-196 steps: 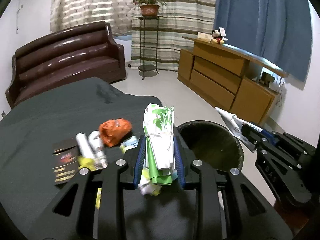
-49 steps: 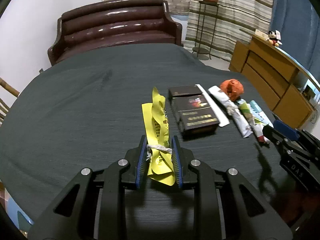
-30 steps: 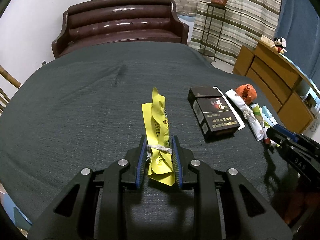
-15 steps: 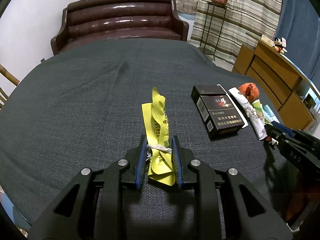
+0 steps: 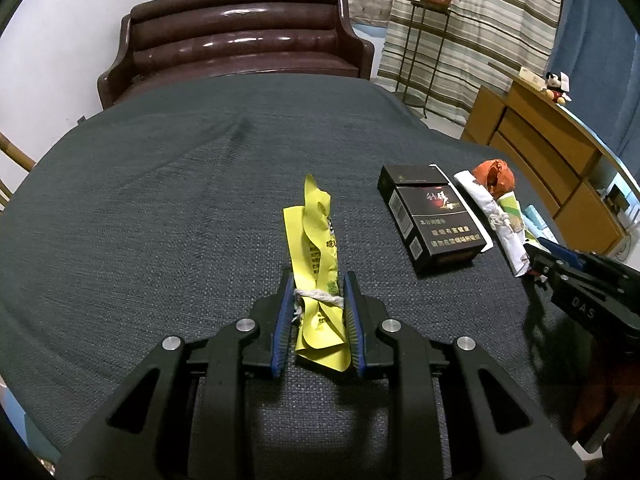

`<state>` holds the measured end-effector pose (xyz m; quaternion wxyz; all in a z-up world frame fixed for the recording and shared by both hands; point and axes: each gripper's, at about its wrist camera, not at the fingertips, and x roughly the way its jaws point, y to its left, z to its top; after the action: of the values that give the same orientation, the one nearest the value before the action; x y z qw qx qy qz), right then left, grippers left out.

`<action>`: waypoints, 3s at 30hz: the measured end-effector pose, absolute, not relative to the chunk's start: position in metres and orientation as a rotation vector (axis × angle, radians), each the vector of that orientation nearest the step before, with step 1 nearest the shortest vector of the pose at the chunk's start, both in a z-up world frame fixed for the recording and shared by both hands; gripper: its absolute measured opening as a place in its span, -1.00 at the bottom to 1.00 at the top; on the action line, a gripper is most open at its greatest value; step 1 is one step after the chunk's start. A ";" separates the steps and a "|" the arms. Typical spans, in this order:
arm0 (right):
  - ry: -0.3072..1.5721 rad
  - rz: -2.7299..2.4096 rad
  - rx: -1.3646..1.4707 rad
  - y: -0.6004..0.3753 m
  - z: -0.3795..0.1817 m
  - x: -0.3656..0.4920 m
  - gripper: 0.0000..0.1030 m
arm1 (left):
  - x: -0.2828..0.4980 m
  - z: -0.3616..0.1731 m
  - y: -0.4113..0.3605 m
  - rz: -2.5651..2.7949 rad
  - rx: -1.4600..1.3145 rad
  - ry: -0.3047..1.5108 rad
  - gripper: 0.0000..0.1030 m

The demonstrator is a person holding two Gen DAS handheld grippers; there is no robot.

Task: Collect trash
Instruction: 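Lift the yellow strip with the left tool while the right tool grasps the white-and-green packet, then carry the yellow strip and white-and-green packet over the black bin, then open both tools to drop the strip and packet into the bin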

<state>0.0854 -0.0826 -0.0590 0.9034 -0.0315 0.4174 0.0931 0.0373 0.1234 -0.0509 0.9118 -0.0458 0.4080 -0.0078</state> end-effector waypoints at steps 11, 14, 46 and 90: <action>0.830 0.202 -0.070 -0.083 -0.056 0.078 -0.58 | 0.036 -0.050 0.123 -0.013 -0.093 0.827 -0.53; 0.810 0.202 -0.071 -0.082 -0.055 0.072 -0.59 | 0.034 -0.048 0.119 -0.014 -0.092 0.817 -0.53; 0.644 -0.100 0.015 -0.233 -0.022 0.042 -0.58 | 0.061 -0.012 -0.082 -0.328 0.031 0.688 -0.53; 0.647 -0.166 0.099 -0.284 -0.040 0.068 -0.24 | 0.114 -0.043 -0.177 -0.329 0.147 0.762 0.05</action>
<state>0.0679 -0.2845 -0.0397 0.9435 0.0484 0.3175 -0.0816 0.1138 -0.1771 -0.0430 0.9125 0.0712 0.3698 -0.1595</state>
